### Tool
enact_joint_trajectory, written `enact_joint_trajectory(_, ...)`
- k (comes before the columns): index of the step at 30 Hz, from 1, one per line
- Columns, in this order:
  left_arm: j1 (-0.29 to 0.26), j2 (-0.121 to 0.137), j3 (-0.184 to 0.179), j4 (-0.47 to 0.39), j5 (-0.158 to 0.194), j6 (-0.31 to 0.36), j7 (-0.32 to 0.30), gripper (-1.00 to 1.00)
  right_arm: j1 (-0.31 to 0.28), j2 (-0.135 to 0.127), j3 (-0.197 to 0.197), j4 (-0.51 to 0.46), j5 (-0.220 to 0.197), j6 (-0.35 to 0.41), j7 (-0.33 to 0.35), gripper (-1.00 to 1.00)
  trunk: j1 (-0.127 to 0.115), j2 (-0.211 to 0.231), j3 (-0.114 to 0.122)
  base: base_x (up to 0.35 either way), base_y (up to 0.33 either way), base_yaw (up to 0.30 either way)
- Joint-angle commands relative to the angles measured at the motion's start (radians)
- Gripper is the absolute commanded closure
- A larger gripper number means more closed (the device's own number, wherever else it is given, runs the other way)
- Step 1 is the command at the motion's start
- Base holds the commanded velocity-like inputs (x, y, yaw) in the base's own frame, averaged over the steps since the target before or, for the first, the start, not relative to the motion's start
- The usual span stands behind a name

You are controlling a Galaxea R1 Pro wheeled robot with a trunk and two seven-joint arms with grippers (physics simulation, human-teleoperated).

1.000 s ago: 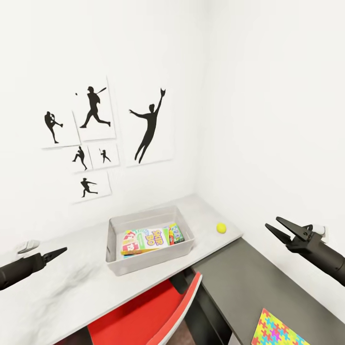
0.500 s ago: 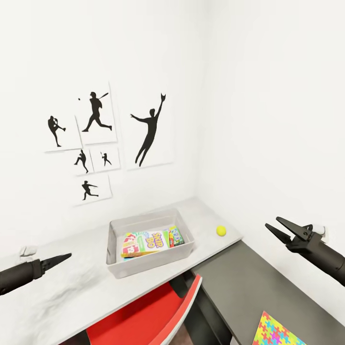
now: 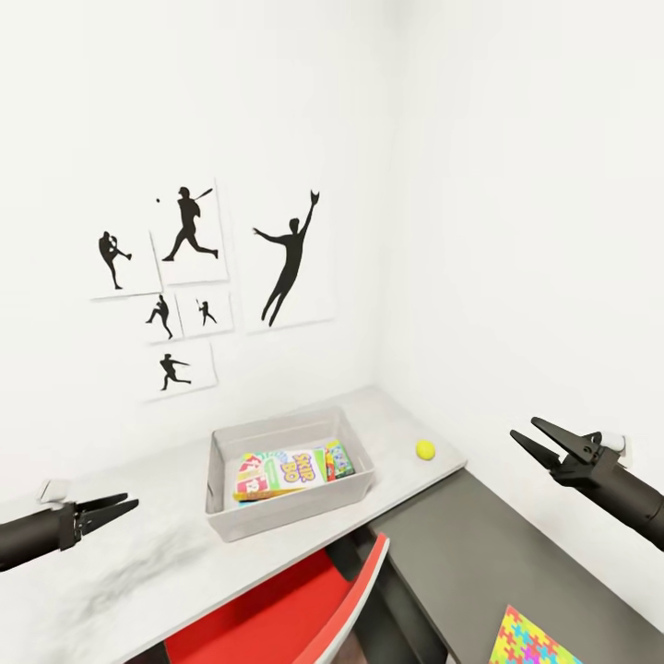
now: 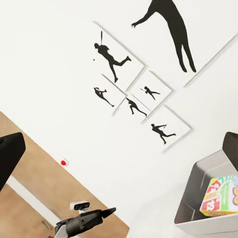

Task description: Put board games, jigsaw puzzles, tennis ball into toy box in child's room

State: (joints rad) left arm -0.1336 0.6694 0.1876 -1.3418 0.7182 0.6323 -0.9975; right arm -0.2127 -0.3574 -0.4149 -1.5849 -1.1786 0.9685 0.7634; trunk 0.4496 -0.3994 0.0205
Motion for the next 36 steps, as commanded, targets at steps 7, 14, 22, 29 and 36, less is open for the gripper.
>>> enact_joint_trajectory(7,0.001,-0.004,0.028,-0.007,0.001,0.007,-0.025,-1.00,-0.001,0.000,0.000,0.000,0.002,0.004,0.003,-1.00,0.000,-0.001,0.007,0.000,0.165,0.018)
enact_joint_trajectory(14,0.001,-0.005,0.035,-0.008,0.000,0.006,-0.030,-1.00,-0.001,0.000,0.002,0.000,0.002,0.003,0.002,-1.00,0.000,-0.001,0.009,0.000,0.127,0.005)
enact_joint_trajectory(22,0.001,-0.005,0.036,-0.009,0.000,0.006,-0.031,-1.00,-0.001,0.001,0.003,0.000,0.001,0.003,0.002,-1.00,0.000,-0.001,0.009,0.000,0.024,0.001)
enact_joint_trajectory(29,0.001,-0.005,0.036,-0.010,0.000,0.006,-0.030,-1.00,-0.001,0.001,0.004,0.000,0.002,0.002,0.002,-1.00,0.000,-0.001,0.009,0.000,0.002,0.000)
enact_joint_trajectory(36,0.001,-0.006,0.036,-0.010,0.000,0.006,-0.030,-1.00,0.000,0.001,0.003,0.000,0.002,0.002,0.003,-1.00,0.000,-0.001,0.010,0.000,-0.001,-0.019)
